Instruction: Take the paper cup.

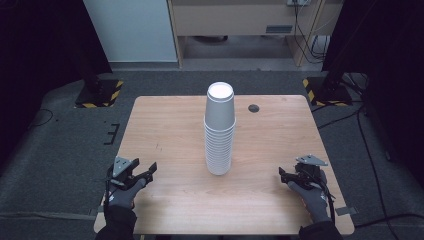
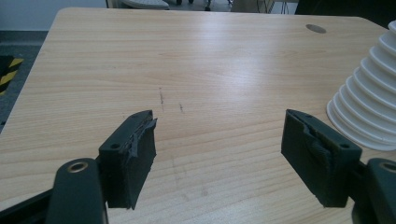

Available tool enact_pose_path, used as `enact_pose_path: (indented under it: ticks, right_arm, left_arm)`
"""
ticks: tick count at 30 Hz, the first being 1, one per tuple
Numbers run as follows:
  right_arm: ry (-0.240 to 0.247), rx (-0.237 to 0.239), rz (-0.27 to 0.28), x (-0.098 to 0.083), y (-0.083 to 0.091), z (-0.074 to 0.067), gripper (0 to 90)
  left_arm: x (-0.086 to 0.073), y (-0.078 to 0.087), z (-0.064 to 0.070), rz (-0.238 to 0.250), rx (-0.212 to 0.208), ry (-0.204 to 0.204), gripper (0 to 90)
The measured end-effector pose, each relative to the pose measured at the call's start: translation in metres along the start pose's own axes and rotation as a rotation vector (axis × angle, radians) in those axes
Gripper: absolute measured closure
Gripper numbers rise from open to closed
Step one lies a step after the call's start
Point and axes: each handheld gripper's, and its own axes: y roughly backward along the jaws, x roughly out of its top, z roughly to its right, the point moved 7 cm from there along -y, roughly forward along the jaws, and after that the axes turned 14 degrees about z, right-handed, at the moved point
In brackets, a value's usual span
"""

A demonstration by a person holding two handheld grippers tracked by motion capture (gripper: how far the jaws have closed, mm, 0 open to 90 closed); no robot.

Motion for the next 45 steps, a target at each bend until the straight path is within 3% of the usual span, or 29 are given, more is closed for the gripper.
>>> enact_pose_path:
  ticks: [20,33,45]
  right_arm:
    - [0.017,-0.009,0.124,0.024,0.019,0.003,12.8]
    - [0.014,0.034,0.228,0.054,0.039,-0.006,12.7]
    - [0.011,0.074,0.286,0.081,0.051,-0.018,12.4]
  left_arm:
    - [-0.006,-0.001,0.006,-0.003,-0.015,-0.009,23.4]
    - [-0.007,-0.002,0.011,-0.003,-0.028,-0.018,23.1]
    - [-0.006,-0.003,0.011,-0.001,-0.032,-0.017,22.7]
